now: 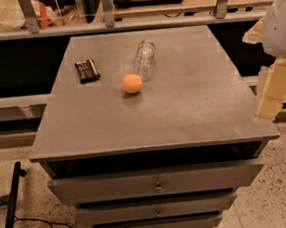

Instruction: Pick water bottle

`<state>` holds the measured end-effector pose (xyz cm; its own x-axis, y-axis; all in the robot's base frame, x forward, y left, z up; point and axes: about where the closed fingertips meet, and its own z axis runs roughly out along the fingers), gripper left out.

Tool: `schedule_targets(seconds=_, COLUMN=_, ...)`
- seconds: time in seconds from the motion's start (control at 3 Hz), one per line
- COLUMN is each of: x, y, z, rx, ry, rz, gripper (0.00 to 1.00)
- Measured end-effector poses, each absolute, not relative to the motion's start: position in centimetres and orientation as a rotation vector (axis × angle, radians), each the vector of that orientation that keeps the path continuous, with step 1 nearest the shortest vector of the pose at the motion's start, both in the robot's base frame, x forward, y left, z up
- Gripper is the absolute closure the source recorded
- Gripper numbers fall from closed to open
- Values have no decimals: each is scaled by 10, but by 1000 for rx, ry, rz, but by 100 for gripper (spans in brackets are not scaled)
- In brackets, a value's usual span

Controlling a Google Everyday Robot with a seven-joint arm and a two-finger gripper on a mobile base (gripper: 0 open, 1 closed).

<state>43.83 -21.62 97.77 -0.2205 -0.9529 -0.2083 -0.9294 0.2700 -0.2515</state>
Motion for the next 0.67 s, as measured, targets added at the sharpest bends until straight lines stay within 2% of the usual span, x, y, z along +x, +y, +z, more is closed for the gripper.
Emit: schedule_targets(seconds=0.67, x=442, y=-215, z=980, rx=-1694, ry=2210, rz=-97, gripper=0)
